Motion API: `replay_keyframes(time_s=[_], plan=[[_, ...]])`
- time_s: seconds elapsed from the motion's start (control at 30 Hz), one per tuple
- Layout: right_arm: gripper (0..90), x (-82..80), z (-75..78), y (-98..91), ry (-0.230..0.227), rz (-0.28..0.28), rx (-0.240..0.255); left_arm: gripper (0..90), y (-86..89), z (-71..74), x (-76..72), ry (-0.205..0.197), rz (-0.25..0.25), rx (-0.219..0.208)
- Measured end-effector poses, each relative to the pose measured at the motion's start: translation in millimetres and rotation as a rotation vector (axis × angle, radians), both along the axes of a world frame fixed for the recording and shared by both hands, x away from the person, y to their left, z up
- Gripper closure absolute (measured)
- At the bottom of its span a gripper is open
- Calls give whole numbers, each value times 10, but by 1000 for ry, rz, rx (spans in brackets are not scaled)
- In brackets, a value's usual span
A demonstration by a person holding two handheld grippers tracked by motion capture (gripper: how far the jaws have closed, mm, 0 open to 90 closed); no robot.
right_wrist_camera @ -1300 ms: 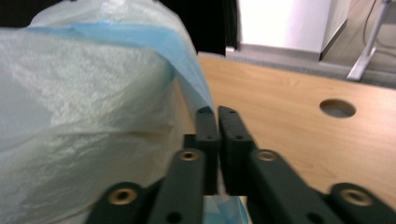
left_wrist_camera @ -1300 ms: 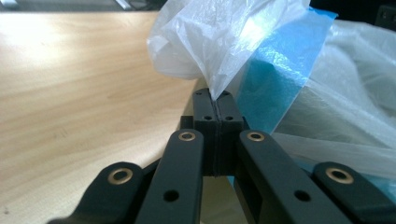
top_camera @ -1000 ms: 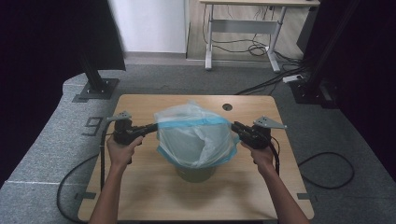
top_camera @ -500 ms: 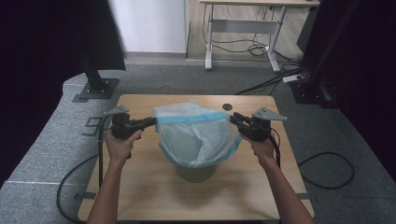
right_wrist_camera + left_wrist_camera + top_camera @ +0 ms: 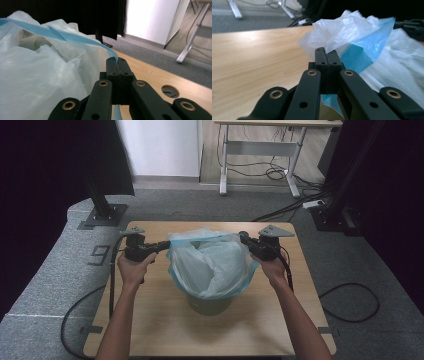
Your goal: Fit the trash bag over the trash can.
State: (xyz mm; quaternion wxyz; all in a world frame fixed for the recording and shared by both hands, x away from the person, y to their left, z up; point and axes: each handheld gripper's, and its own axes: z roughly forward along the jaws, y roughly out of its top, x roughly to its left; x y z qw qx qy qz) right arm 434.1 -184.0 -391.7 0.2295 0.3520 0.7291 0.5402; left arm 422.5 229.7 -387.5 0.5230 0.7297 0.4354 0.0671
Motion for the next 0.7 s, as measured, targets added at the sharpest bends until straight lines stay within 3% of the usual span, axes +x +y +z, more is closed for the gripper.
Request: replay_keyframes(time_s=[0.3,0.5,0.7], plan=[[887,232,-248,-36,133,-2,61,898,-113,-145,145,72,-18,22],[887,305,-415,-40,191,7,112,899,-175,-264,243,131,-28,21],[888,327,-532,-23,242,8,84,899,-251,-362,278,178,-56,29]])
